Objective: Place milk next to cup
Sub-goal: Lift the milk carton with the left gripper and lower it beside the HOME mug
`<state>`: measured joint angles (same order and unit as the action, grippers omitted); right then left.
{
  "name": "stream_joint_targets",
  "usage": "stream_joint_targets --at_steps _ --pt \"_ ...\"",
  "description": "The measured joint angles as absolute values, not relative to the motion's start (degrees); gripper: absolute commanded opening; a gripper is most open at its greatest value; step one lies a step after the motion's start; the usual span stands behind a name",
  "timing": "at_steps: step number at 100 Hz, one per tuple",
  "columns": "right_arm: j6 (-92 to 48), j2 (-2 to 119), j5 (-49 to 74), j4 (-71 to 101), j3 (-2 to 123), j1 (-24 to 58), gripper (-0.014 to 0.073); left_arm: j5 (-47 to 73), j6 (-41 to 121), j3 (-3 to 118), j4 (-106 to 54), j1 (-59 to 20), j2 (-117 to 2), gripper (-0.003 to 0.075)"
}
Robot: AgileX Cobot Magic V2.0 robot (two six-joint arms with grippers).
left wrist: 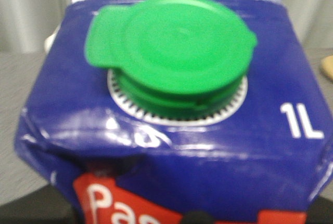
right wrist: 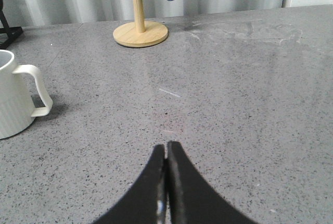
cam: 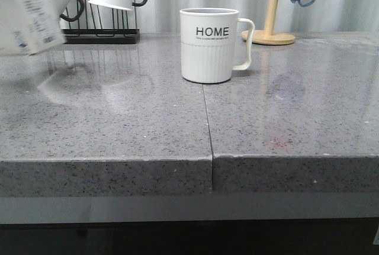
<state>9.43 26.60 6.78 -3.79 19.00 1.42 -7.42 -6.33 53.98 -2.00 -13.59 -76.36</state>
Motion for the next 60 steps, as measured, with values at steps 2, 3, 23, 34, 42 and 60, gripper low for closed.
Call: stream_joint_targets --at_steps 2,3,23,34,42,60 --pt "9.43 26.6 6.78 -3.79 19.0 1.42 -0.0122 -7.42 -5.53 54.52 -2.76 -14.43 -76.48 0.0083" --pt "9.43 26.6 6.78 -3.79 19.0 1.42 -0.0122 -7.42 -5.23 54.7 -3.05 -14.99 -76.6 0.0083" --pt "9.43 26.6 6.78 -3.79 19.0 1.42 -0.0122 -9.35 6.95 59.67 -15.78 -22.51 -79.78 0.0083" --pt "9.43 26.6 6.78 -3.79 19.0 1.42 -0.0122 -12.04 13.24 61.24 -22.14 -26.37 -83.11 0.0083" --pt "9.43 26.6 6.78 -3.79 19.0 1.42 -0.0122 -13.31 16.92 62.33 -26.34 -28.67 -85.72 0.0083" --pt "9.43 26.6 6.78 -3.79 19.0 1.42 -0.0122 -16.06 20.22 63.63 -30.65 -32.36 -90.97 0.0083"
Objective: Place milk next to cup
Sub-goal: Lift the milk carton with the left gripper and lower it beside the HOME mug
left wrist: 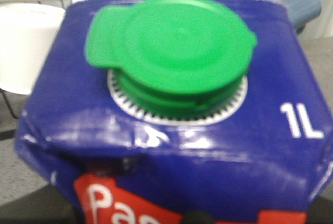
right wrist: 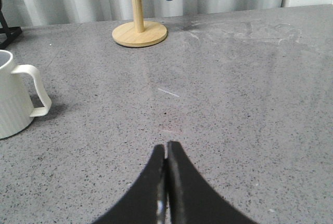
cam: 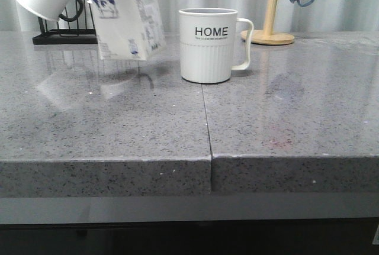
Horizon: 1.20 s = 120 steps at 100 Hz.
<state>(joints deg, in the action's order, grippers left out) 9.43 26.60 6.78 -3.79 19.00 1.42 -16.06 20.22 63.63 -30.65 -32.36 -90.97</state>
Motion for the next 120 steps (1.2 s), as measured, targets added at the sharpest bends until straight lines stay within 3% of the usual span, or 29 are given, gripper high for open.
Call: stream_joint_targets --at_steps 28,68,82,111,120 --pt "9.43 26.6 6.78 -3.79 19.0 1.42 -0.0122 -23.6 25.26 64.11 -36.9 -35.62 -95.64 0.0083" --pt "9.43 26.6 6.78 -3.79 19.0 1.42 -0.0122 -25.43 28.05 64.18 -40.91 -37.81 -96.77 0.0094" --pt "9.43 26.6 6.78 -3.79 19.0 1.42 -0.0122 -25.78 28.05 64.18 -42.32 -37.95 -96.77 0.0216" --pt "9.43 26.6 6.78 -3.79 19.0 1.42 -0.0122 -29.37 27.95 63.36 -41.99 -38.33 -96.62 0.0618" --pt "9.43 26.6 6.78 -3.79 19.0 1.42 -0.0122 -29.79 28.19 63.36 -42.12 -38.47 -96.39 0.0697"
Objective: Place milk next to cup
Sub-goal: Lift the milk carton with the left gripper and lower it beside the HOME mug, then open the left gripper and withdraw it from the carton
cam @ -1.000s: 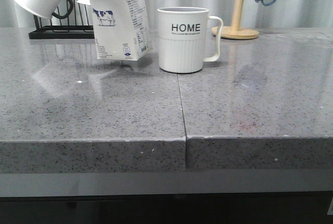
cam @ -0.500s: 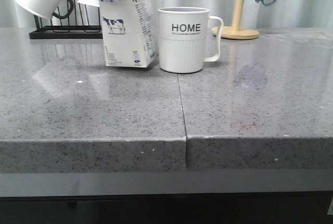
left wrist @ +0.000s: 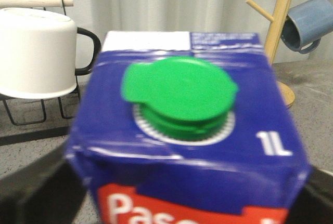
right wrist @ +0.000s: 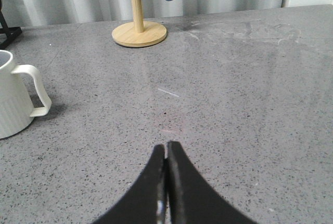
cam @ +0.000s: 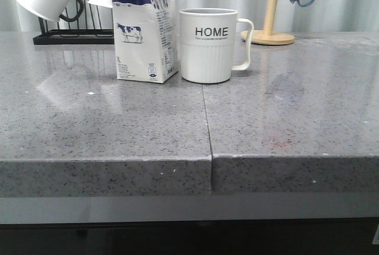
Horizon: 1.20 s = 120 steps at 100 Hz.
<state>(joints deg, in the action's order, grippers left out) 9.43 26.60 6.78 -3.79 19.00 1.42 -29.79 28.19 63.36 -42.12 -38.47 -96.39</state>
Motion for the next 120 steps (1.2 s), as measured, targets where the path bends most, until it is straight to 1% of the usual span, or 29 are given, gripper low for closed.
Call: stream_joint_targets --at_steps 38,61,89,105,112,120 --pt "9.43 26.6 6.78 -3.79 19.0 1.42 -0.0122 -27.6 28.27 63.36 -43.03 -38.79 -95.97 0.069" --pt "9.43 26.6 6.78 -3.79 19.0 1.42 -0.0122 -26.93 28.27 61.28 -43.03 -38.79 -92.48 0.069" --pt "9.43 26.6 6.78 -3.79 19.0 1.42 -0.0122 -22.03 28.27 53.49 -42.6 -38.79 -85.26 0.069" --pt "9.43 26.6 6.78 -3.79 19.0 1.42 -0.0122 -20.9 28.27 49.04 -40.37 -38.45 -79.0 0.069" --pt "9.43 26.6 6.78 -3.79 19.0 1.42 -0.0122 -20.79 27.13 47.51 -37.98 -37.11 -75.58 0.069" --pt "9.43 26.6 6.78 -3.79 19.0 1.42 -0.0122 -20.79 23.15 45.97 -33.75 -33.76 -71.45 0.069"
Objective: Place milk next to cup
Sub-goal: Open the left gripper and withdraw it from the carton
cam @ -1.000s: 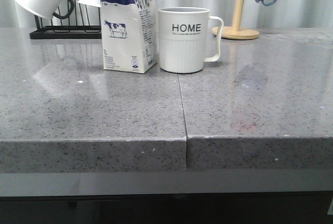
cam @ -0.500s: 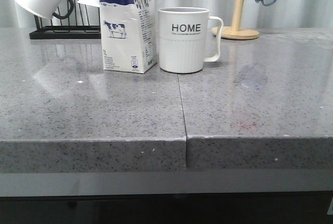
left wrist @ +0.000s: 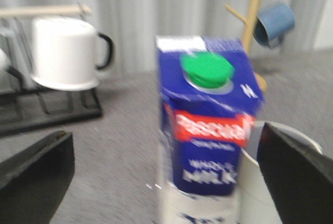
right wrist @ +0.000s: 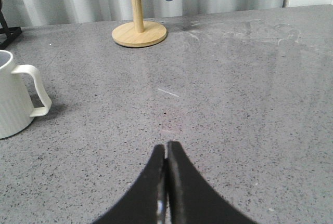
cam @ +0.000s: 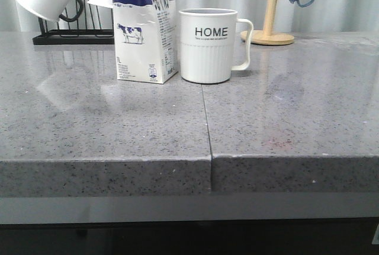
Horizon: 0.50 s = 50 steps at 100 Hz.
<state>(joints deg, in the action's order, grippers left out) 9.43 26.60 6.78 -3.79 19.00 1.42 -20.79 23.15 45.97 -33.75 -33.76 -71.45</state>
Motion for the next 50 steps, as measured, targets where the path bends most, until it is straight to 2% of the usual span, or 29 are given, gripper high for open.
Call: stream_joint_targets --at_steps 33,50 --pt "9.43 26.6 6.78 -3.79 19.0 1.42 -0.0122 -11.2 -3.32 40.57 -5.15 -16.8 -56.98 0.069" --pt "9.43 26.6 6.78 -3.79 19.0 1.42 -0.0122 -8.3 -7.31 36.14 -0.51 -9.83 -49.01 0.069"
